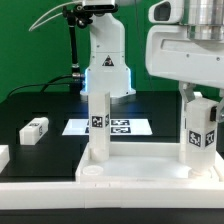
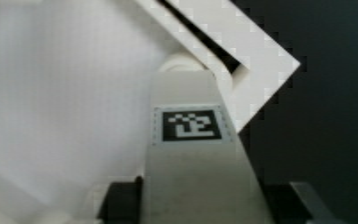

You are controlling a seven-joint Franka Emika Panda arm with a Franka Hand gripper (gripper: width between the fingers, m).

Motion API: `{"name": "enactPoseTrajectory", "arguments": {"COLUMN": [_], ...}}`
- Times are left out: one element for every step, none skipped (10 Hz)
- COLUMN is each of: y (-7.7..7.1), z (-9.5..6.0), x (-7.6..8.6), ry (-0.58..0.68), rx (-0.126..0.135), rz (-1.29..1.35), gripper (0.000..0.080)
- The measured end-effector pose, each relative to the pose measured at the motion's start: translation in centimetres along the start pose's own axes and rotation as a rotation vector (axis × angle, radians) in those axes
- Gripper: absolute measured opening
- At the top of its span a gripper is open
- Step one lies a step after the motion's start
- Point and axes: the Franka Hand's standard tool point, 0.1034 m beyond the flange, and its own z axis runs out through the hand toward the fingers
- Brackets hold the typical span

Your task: Assemble desk

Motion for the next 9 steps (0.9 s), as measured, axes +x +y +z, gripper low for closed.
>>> {"name": "enactPoseTrajectory", "arguments": {"y": [-0.2,-0.1,-0.3,-0.4,-0.5,-0.6,-0.5,-0.6,-0.6], "z": [0.1,0.1,0.1,0.2,0.2,0.3,0.3,0.3,0.4], "x": [-0.3,-0.4,-1.1,-1.4,-1.7,-1.9,-1.9,-2.0,-2.0], "ry": [0.006,0.014,0.016,0.015,0.016,0.016,0.013,0.012,0.012], "rx": [0.015,0.024,0.024,0.024,0.028,0.033,0.034,0.035,0.035], "rz": [0.086,0.218,0.329,0.378,0.466,0.513,0.541,0.582,0.577], "gripper": [0.0291,0.0291,0.0291,0.0291,0.0292,0.0292,0.0292,0.0367,0.0367]}}
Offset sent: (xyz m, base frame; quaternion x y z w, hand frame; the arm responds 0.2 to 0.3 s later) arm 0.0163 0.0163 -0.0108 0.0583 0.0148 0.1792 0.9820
